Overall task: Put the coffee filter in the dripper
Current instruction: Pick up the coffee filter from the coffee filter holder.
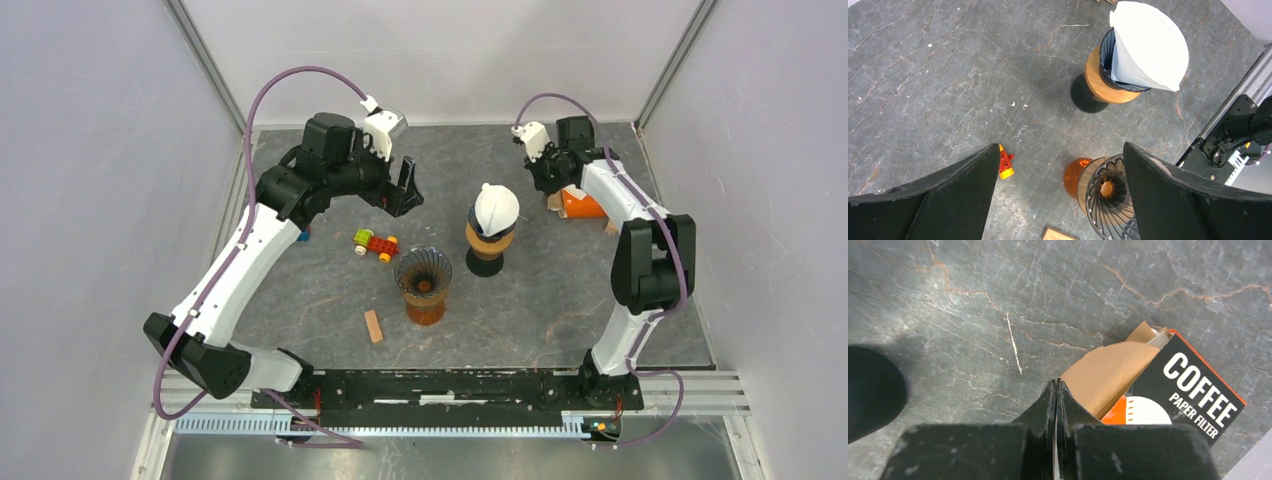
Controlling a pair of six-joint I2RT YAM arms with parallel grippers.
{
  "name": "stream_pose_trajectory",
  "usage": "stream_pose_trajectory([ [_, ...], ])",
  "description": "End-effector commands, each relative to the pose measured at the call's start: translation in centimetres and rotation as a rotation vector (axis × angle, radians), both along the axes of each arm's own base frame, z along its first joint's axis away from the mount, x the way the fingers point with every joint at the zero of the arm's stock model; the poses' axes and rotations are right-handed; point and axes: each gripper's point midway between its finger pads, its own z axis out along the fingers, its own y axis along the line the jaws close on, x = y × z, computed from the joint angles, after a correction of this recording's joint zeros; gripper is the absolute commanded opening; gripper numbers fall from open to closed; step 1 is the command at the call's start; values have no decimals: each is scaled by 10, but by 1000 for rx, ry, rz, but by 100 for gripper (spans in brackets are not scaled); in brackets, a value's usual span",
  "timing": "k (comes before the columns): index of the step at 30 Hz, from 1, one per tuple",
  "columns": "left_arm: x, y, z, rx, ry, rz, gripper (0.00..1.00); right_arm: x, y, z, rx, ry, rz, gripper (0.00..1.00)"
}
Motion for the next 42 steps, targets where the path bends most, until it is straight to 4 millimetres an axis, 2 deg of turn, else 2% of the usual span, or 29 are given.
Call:
stream_pose_trajectory([
  [1, 3, -4, 12, -41, -33, -3, 98, 9, 11, 73, 122, -156, -2, 0],
  [5, 4, -4, 14, -44, -40, -4, 98, 6, 13, 94, 148, -198, -4, 0],
  [12, 6, -6, 16, -52, -55, -7, 98, 5, -1, 131, 142, -294, -44, 0],
  [16, 8, -9, 24, -76, -84, -16, 98, 1, -3, 169, 160, -372, -41, 0],
  [20, 9, -17, 33, -121, -103, -43, 97, -9, 4, 207, 199, -437, -11, 0],
  [25, 10, -33, 51, -202, -123, -99, 95, -35, 17, 254, 263, -520, 64, 0],
  [32, 8, -53, 94, -281, -253, -243, 94, -93, 44, 320, 369, -655, 246, 0],
  [34, 5, -57, 102, -265, -297, -306, 94, -109, 52, 330, 401, -664, 297, 0],
  [37, 5, -63, 111, -241, -348, -361, 94, -129, 67, 334, 447, -645, 366, 0],
  [42, -4, -90, 114, -271, -363, -481, 94, -153, 87, 334, 503, -620, 439, 0],
])
